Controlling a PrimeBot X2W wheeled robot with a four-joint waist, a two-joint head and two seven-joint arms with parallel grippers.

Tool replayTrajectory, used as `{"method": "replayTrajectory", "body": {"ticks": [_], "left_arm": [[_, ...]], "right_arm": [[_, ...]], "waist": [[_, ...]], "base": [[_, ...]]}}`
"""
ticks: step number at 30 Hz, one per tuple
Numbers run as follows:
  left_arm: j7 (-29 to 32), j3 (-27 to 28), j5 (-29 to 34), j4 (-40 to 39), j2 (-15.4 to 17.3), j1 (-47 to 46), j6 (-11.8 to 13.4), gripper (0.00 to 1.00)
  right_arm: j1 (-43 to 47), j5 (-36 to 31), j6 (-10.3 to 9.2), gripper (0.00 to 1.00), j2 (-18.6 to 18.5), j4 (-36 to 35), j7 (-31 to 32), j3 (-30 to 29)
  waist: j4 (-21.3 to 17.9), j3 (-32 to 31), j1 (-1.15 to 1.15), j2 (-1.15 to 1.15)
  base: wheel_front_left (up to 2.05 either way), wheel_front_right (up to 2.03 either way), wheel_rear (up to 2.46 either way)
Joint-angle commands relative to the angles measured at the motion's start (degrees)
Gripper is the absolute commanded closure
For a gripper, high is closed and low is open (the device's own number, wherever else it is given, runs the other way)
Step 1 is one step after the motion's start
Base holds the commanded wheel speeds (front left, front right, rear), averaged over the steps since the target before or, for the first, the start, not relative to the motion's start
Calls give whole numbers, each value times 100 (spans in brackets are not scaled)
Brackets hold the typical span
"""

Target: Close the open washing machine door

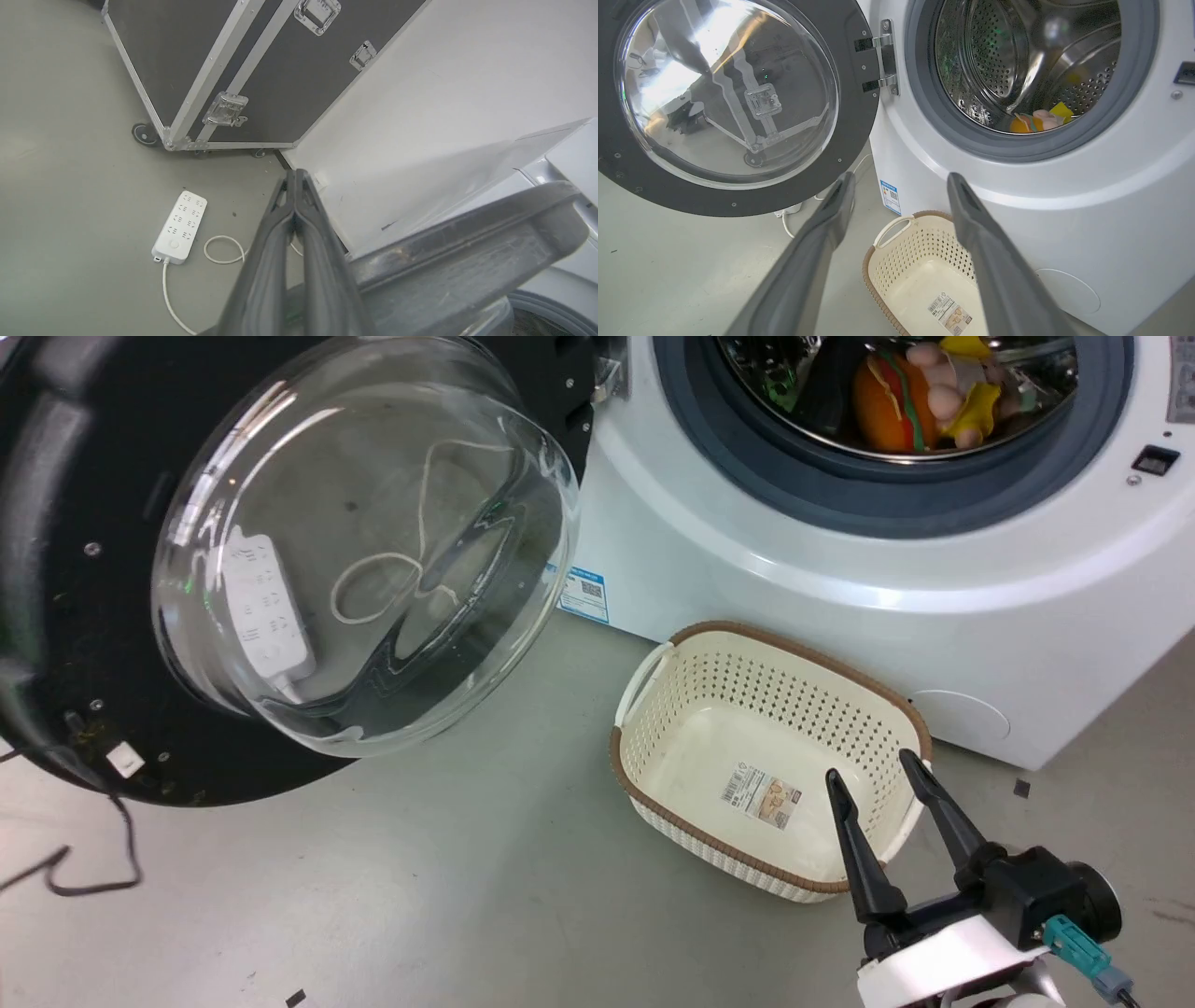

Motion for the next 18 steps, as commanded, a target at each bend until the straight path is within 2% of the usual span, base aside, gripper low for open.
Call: {"method": "replayTrajectory", "body": {"ticks": [1,5,8,12,18], "left_arm": [[350,158,-338,260,145,-190,93,100],[1288,426,-1186,782,249,-483,247,100],[1913,574,-1714,977,300,-550,262,100],[2663,598,-2257,926,185,-423,80,100],[3609,407,-2734,505,-111,40,-99,100]], "right_arm": [[-103,10,4,0,4,35,-77,28],[-123,40,4,0,5,64,-125,49],[-139,57,4,0,5,93,-161,64],[-135,79,5,0,5,132,-169,71],[-77,109,5,0,5,176,-169,57]], "waist": [[-39,42,-1,0],[-43,82,-1,0],[-34,95,-1,0],[-46,43,-1,0],[-68,-143,-1,0]], "base": [[0,0,0],[0,0,0],[0,0,0],[0,0,0],[0,0,0]]}}
